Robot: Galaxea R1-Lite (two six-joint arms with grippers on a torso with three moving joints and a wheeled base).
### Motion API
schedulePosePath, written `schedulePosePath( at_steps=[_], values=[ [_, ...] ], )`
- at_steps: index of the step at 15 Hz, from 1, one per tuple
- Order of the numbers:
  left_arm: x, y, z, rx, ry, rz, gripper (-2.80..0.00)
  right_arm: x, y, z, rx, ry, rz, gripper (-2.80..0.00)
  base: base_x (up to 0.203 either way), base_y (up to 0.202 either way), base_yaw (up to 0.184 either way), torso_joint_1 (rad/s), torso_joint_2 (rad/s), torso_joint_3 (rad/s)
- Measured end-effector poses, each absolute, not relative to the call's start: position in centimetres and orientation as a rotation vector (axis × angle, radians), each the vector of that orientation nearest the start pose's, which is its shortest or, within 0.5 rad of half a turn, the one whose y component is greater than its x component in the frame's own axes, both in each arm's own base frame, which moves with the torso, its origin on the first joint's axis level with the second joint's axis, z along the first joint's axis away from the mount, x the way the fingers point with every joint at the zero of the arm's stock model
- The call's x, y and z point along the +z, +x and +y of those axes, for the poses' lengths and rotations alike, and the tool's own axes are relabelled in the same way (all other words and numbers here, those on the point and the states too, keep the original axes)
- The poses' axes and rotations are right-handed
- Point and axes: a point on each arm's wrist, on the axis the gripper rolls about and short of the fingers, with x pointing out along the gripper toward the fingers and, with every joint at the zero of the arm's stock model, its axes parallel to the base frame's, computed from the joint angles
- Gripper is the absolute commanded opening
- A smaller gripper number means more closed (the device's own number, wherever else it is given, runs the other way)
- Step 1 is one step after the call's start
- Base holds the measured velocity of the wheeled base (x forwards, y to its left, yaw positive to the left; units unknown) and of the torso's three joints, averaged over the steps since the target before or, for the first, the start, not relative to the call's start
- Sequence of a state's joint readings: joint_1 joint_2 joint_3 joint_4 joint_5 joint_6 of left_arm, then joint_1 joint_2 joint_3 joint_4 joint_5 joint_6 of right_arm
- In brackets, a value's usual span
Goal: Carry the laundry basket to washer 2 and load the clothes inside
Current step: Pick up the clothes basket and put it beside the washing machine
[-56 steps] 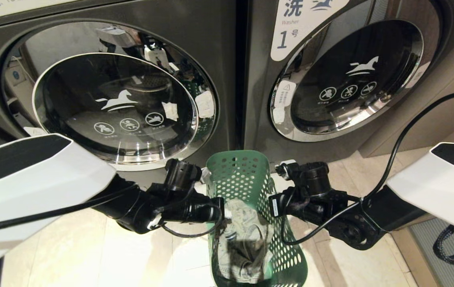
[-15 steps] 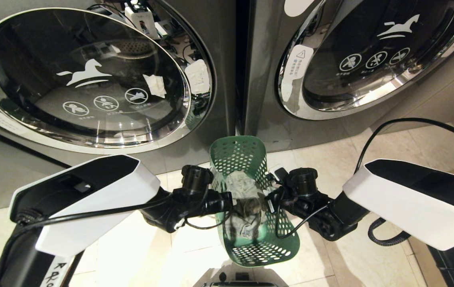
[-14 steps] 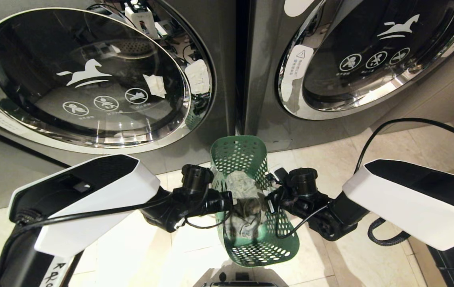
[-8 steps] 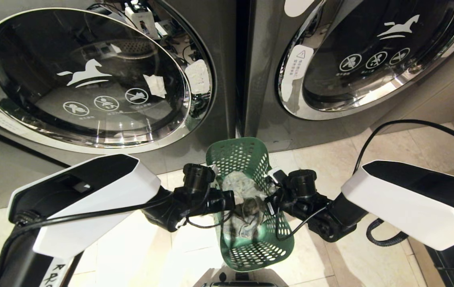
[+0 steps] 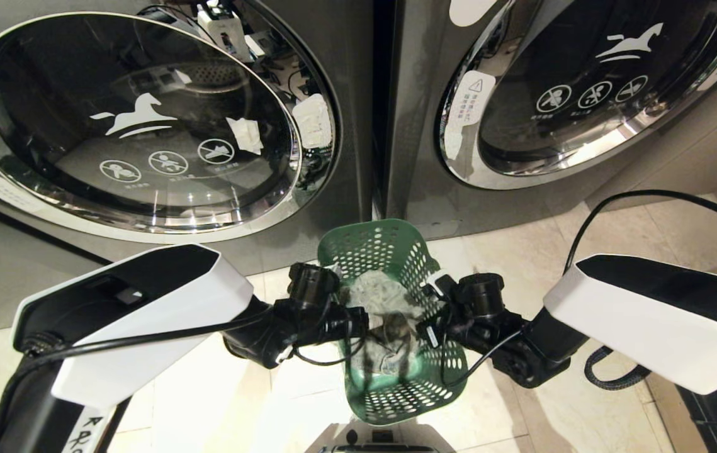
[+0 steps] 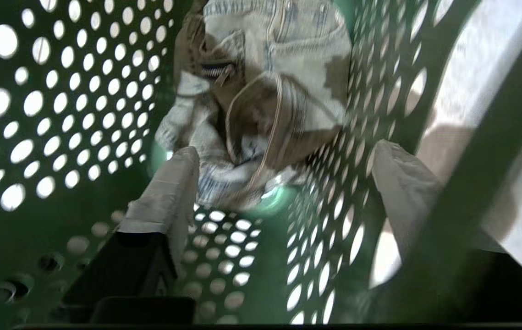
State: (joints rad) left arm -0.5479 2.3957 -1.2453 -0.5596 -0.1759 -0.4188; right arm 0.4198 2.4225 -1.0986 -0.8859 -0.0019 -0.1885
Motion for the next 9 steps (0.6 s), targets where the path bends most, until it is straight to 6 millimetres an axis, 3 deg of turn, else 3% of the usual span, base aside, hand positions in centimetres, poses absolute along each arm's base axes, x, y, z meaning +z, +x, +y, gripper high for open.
schedulePosePath(
  at_steps=[9],
  values=[
    [2.2,36.8,-22.4,-0.479,-0.217,0.731,0.00,3.6,36.9,16.3,0.455,-0.152,0.408,0.00,0.000,0.000,0.000,0.000,0.00,0.000]
  ],
)
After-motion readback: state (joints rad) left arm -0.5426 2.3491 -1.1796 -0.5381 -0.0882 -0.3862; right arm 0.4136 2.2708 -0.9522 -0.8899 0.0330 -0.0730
